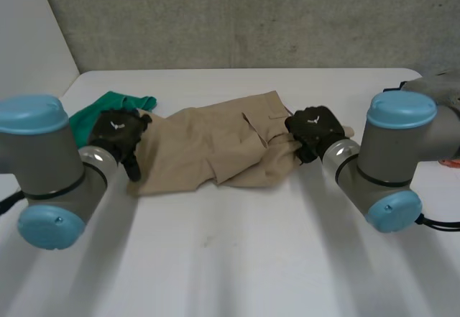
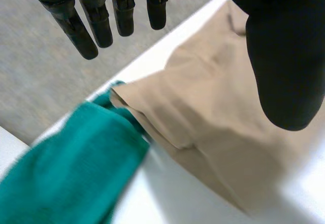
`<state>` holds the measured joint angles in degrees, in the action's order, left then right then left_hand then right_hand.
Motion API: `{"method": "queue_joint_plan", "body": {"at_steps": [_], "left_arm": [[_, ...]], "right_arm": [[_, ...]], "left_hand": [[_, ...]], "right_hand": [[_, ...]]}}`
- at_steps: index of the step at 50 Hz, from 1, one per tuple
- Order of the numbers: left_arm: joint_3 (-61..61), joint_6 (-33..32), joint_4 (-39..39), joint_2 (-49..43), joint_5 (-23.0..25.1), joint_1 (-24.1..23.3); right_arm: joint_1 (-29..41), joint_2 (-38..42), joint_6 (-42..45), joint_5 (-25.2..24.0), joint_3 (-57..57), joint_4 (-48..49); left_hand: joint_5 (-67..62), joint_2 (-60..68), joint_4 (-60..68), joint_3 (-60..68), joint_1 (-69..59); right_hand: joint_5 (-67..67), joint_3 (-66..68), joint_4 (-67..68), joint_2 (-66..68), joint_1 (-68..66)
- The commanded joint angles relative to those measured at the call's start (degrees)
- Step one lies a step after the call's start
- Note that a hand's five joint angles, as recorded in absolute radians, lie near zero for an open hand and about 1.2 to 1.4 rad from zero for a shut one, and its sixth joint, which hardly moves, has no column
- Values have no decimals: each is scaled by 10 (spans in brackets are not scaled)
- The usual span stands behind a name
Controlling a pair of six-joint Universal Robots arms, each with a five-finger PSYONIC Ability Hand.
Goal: Fold the laundry.
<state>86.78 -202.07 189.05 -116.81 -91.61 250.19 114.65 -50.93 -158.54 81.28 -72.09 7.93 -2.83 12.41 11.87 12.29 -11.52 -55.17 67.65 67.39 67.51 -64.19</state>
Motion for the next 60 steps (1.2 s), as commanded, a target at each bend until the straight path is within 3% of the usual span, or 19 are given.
{"method": "queue_joint_plan", "body": {"at_steps": [1, 11, 15, 19, 23, 28, 32, 35, 36, 39, 40, 42, 47, 53, 60], "left_arm": [[-14, -4, -8, 53, 0, -8], [-114, 7, -73, 55, 24, -116], [-169, 7, -93, 2, 27, -165], [-236, 6, -125, -71, 2, -197], [-303, 4, -155, -136, -55, -213], [-405, -16, -177, -214, -126, -211], [-461, -53, -197, -259, -151, -195], [-477, -70, -203, -276, -147, -184], [-479, -75, -206, -282, -126, -180], [-478, -75, -211, -287, -68, -175], [-475, -74, -216, -286, -26, -175], [-470, -75, -223, -282, 9, -171], [-464, -70, -232, -268, 16, -157], [-541, -80, -161, -247, -52, -132], [-577, -33, 33, -164, -70, -97]], "right_arm": [[13, -58, 2, 5, -20, -1], [46, -99, 5, 19, -27, -30], [57, -112, 6, 26, -34, -34], [66, -118, 6, 30, -42, -34], [73, -117, 7, 29, -46, -34], [77, -115, 17, 30, -49, -34], [75, -115, 23, 30, -51, -34], [75, -116, 24, 27, -53, -34], [76, -117, 24, 27, -55, -34], [78, -118, 24, 28, -60, -32], [78, -118, 25, 29, -60, -32], [77, -116, 26, 30, -60, -31], [69, -110, 34, 30, -48, -28], [67, -74, 36, 36, 40, 22], [77, -52, 10, 86, 100, 326]], "left_hand": [[28, -24, -19, -23, 15], [28, -24, -19, -23, 15], [28, -24, -19, -23, 15], [28, -24, -19, -23, 15], [28, -24, -19, -23, 15], [6, -2, 4, -1, -7], [6, -2, 4, -1, -7], [1, 3, 9, 4, -12], [-29, 33, 39, 34, -42], [-228, 233, 238, 234, -242], [-468, 472, 477, 473, -481], [-671, 675, 680, 676, -684], [-672, 676, 681, 677, -685], [-672, 676, 681, 677, -685], [-672, 676, 681, 677, -685]], "right_hand": [[-148, 124, 126, 125, -158], [-148, 124, 126, 125, -158], [-148, 124, 126, 125, -158], [-148, 124, 126, 125, -158], [-148, 124, 126, 125, -158], [-148, 124, 126, 125, -158], [-148, 124, 126, 125, -158], [-148, 124, 126, 125, -158], [-148, 124, 126, 125, -158], [-148, 124, 126, 125, -158], [-148, 124, 126, 125, -158], [-148, 124, 126, 125, -158], [-148, 124, 126, 125, -158], [-148, 124, 126, 125, -158], [-148, 124, 126, 125, -158]]}}
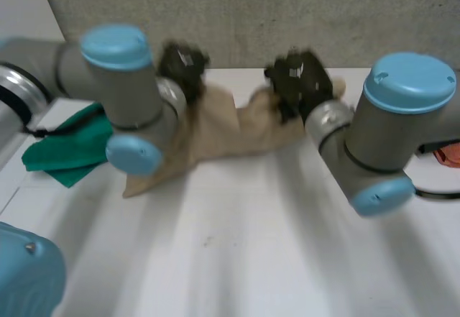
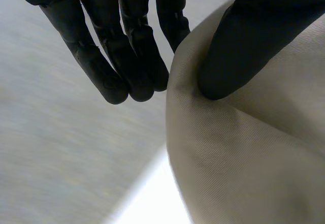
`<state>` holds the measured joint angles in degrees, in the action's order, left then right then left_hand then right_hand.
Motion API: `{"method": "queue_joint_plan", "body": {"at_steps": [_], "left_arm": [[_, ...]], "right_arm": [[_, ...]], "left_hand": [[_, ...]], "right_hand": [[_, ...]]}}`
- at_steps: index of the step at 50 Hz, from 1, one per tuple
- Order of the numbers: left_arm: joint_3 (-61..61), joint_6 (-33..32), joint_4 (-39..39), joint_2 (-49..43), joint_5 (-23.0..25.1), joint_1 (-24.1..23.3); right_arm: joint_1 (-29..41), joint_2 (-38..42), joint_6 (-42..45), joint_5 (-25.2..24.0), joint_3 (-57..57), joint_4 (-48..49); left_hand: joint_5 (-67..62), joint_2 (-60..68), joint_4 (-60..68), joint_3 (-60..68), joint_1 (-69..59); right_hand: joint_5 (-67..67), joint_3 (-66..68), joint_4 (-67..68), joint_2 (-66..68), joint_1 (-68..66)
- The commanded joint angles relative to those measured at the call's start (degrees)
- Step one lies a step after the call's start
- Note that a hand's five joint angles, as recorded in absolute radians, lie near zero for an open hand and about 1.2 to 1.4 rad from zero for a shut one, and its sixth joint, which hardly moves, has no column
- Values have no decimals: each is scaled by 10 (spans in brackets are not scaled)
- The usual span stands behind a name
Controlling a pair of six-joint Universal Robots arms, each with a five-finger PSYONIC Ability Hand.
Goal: Fold the laundry.
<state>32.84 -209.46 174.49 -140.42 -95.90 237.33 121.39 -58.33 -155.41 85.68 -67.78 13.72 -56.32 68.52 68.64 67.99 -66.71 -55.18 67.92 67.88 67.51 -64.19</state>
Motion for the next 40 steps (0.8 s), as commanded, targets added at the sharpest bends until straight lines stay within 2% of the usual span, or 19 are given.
{"method": "queue_joint_plan", "body": {"at_steps": [1, 3, 8, 13, 19, 26, 28, 31, 32, 35, 36, 40], "left_arm": [[-34, 47, 198, 81, -28, 33], [-18, 59, 226, 112, -28, 35], [101, 67, 197, 161, -24, 37], [274, 63, 174, 210, -10, 43], [430, 57, 170, 225, -9, 55], [531, 45, 147, 214, -11, 45], [539, 47, 131, 215, -13, 39], [547, 52, 93, 219, -17, 37], [547, 54, 72, 225, -18, 37], [547, 51, 44, 237, -21, 38], [547, 45, 25, 249, -24, 38], [545, 24, -5, 283, -35, 40]], "right_arm": [[12, 22, -22, 44, 57, 302], [23, 21, -16, 52, 49, 377], [45, 10, -13, 54, 17, 358], [57, 19, -15, 56, -18, 232], [52, 45, -33, 76, -34, 90], [58, 90, -33, 36, -42, -18], [60, 95, -22, 29, -42, -38], [60, 89, -7, 25, -46, -76], [59, 82, -7, 27, -51, -89], [56, 63, -13, 33, -64, -103], [53, 45, -19, 39, -75, -106], [38, -3, -34, 50, -111, -104]], "left_hand": [[-137, 115, 114, 120, -133], [-137, 115, 114, 120, -133], [-137, 115, 114, 120, -133], [-137, 115, 114, 120, -133], [-137, 115, 114, 120, -133], [-134, 112, 110, 117, -130], [-93, 72, 70, 77, -90], [27, -49, -51, -44, 31], [129, -151, -153, -146, 133], [379, -400, -402, -395, 382], [521, -543, -544, -538, 525], [563, -585, -586, -580, 567]], "right_hand": [[-148, 121, 121, 125, -158], [-148, 121, 121, 125, -158], [-148, 121, 121, 125, -158], [-148, 121, 121, 125, -158], [-148, 121, 121, 125, -158], [-148, 121, 121, 125, -158], [-148, 121, 121, 125, -158], [71, -99, -99, -95, 62], [212, -240, -239, -236, 202], [294, -322, -321, -318, 284], [329, -357, -356, -353, 319], [403, -431, -431, -427, 394]]}}
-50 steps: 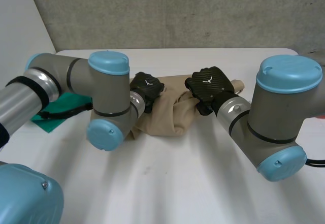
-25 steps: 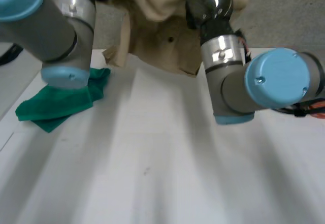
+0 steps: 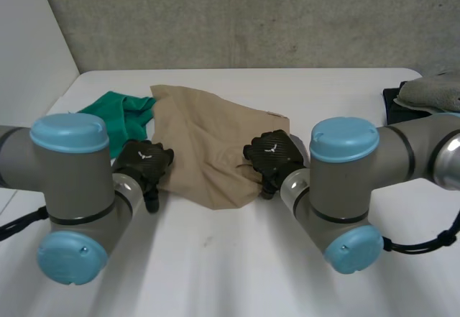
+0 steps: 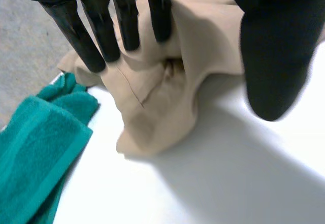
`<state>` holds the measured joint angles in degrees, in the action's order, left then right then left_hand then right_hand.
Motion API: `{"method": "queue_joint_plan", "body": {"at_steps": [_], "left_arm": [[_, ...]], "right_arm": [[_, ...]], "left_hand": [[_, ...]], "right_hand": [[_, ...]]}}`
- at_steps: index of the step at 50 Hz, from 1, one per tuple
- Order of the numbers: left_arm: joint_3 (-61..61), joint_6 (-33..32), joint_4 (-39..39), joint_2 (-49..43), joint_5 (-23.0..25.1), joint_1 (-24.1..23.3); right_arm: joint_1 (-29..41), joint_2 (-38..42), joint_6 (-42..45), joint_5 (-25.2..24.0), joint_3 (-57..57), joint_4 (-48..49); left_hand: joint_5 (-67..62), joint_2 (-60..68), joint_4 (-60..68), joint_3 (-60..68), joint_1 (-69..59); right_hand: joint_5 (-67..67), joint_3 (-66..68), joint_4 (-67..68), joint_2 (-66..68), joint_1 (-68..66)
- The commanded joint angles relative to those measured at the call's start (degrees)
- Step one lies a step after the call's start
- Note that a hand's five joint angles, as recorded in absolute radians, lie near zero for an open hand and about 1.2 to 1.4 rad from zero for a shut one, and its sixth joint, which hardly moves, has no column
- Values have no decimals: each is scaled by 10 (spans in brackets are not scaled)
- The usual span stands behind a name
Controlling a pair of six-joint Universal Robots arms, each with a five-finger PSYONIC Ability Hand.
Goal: Fold the laundry.
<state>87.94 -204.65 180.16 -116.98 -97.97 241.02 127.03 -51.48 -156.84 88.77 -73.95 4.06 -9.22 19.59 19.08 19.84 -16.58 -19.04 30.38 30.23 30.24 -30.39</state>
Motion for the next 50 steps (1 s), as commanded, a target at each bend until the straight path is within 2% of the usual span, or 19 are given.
{"method": "queue_joint_plan", "body": {"at_steps": [1, 10, 15, 19, 29, 34, 37, 38, 41, 42, 43, 48, 50], "left_arm": [[-7, -28, -64, 54, -14, 4], [-78, -37, -67, 67, 29, 20], [-164, -53, -75, 20, 96, 21], [-243, -82, -100, -41, 124, 20], [-439, -128, -202, -200, 129, 9], [-514, -159, -270, -272, 93, 10], [-525, -164, -282, -279, 74, 13], [-524, -162, -278, -279, 67, 13], [-518, -157, -266, -272, 74, 13], [-507, -156, -260, -264, 81, 11], [-501, -156, -257, -259, 83, 10], [-437, -158, -252, -193, 79, 4], [-390, -154, -249, -131, 73, 8]], "right_arm": [[-21, -81, -21, 20, -58, -7], [-47, -152, -21, 25, -119, -7], [-57, -158, -1, 34, -147, -4], [-59, -144, 7, 36, -164, 23], [-46, -87, 14, 41, -192, 142], [-36, -48, 39, 62, -187, 195], [-35, -35, 58, 79, -182, 218], [-35, -32, 67, 91, -182, 232], [-35, -33, 77, 104, -182, 249], [-34, -39, 80, 109, -184, 256], [-34, -45, 80, 109, -185, 257], [-41, -115, 74, 96, -195, 251], [-51, -161, 72, 81, -192, 236]], "left_hand": [[92, -96, -91, -98, 66], [92, -96, -91, -98, 66], [80, -84, -79, -86, 54], [61, -65, -60, -68, 35], [61, -65, -60, -68, 35], [55, -59, -53, -61, 28], [-27, 24, 29, 21, -54], [-136, 132, 137, 130, -162], [-357, 353, 358, 350, -383], [-561, 557, 562, 554, -587], [-607, 604, 609, 601, -634], [-608, 604, 609, 602, -634], [-608, 604, 609, 602, -634]], "right_hand": [[49, -62, -61, -61, 62], [61, -74, -73, -73, 74], [51, -64, -63, -63, 64], [31, -44, -43, -43, 44], [-38, 25, 26, 26, -25], [-75, 62, 63, 63, -62], [-134, 121, 122, 122, -121], [-204, 191, 192, 192, -191], [-416, 403, 404, 404, -402], [-509, 495, 497, 497, -495], [-510, 496, 498, 498, -496], [-510, 496, 498, 498, -496], [-510, 496, 498, 498, -496]]}}
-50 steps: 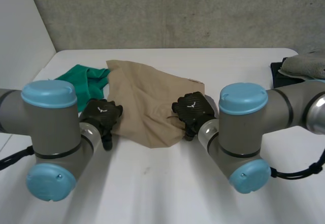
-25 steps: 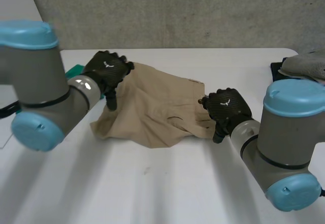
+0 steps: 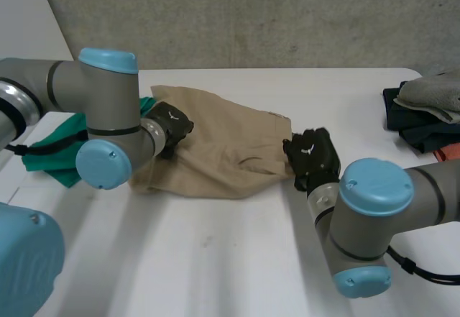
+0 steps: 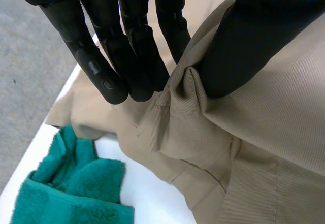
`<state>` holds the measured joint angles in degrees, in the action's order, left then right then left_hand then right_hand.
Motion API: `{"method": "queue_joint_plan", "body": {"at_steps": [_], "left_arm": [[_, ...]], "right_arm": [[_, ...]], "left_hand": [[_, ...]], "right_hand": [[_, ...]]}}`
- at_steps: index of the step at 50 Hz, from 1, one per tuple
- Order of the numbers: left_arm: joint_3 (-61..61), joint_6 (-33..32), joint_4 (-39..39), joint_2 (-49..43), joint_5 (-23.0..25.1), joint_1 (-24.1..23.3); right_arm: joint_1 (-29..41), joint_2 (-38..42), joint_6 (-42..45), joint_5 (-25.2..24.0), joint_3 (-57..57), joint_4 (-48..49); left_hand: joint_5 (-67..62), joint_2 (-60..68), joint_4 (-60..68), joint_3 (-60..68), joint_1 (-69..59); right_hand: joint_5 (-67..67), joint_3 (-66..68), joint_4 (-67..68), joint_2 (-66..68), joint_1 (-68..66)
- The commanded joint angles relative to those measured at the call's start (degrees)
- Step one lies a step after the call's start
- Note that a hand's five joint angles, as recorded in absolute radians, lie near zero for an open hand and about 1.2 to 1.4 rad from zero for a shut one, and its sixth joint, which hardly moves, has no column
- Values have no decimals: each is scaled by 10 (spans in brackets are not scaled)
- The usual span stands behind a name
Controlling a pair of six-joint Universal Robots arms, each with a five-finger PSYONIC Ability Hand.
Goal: Fold the laundry.
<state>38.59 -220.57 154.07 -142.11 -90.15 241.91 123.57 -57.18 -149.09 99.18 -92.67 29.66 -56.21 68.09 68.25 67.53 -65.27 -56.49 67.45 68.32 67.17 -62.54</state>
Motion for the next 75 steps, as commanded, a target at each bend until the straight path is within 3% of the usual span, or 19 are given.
{"method": "queue_joint_plan", "body": {"at_steps": [1, 7, 12, 18, 22, 28, 32, 35, 40, 45, 47, 55, 62, 70, 75], "left_arm": [[119, 7, 14, 145, -7, 1], [227, 31, 35, 332, -16, 13], [321, 43, 13, 472, -5, 15], [385, 14, -53, 546, 57, 18], [396, -1, -35, 517, 88, 29], [357, -6, 22, 388, 50, 38], [229, 1, 85, 287, 0, 36], [150, 9, 112, 257, -8, 36], [-12, 74, 247, 245, -13, 38], [-56, 130, 414, 262, -60, 45], [-53, 133, 431, 268, -68, 44], [58, 145, 406, 282, -58, 57], [226, 154, 411, 279, -44, 59], [390, 137, 439, 221, 19, 43], [443, 96, 421, 224, 19, 40]], "right_arm": [[-21, -121, -8, -29, -1, -27], [-51, -212, -22, -78, 58, -127], [-80, -243, -59, -101, 157, -294], [-88, -229, -68, -158, 222, -446], [-89, -194, -42, -192, 238, -513], [-83, -126, -31, -181, 260, -505], [-76, -59, -31, -147, 335, -442], [-69, -33, -34, -121, 393, -383], [-61, -4, -61, -65, 513, -176], [-61, -6, -93, -47, 526, 48], [-60, -5, -97, -50, 523, 86], [-65, 11, -150, -67, 515, 10], [-86, 28, -195, -82, 435, -62], [-80, 65, -163, -144, 258, -107], [-83, 61, -119, -143, 198, -115]], "left_hand": [[-138, 119, 118, 125, -147], [-138, 119, 118, 125, -147], [-138, 119, 118, 125, -147], [-138, 119, 118, 125, -147], [-138, 119, 118, 125, -147], [-138, 119, 118, 125, -147], [-138, 119, 118, 125, -147], [-138, 119, 118, 125, -147], [-138, 119, 118, 125, -147], [-138, 119, 118, 125, -147], [-138, 119, 118, 125, -147], [-138, 119, 118, 125, -147], [-138, 119, 118, 125, -147], [-138, 119, 118, 125, -147], [-138, 119, 118, 125, -147]], "right_hand": [[-135, 126, 117, 128, -175], [-135, 126, 117, 128, -175], [-135, 126, 117, 128, -175], [-135, 126, 117, 128, -175], [-135, 126, 117, 128, -175], [-135, 126, 117, 128, -175], [-135, 126, 117, 128, -175], [-135, 126, 117, 128, -175], [-135, 126, 117, 128, -175], [-135, 126, 117, 128, -175], [-135, 126, 117, 128, -175], [-135, 126, 117, 128, -175], [-135, 126, 117, 128, -175], [-135, 126, 117, 128, -175], [-135, 126, 117, 128, -175]]}}
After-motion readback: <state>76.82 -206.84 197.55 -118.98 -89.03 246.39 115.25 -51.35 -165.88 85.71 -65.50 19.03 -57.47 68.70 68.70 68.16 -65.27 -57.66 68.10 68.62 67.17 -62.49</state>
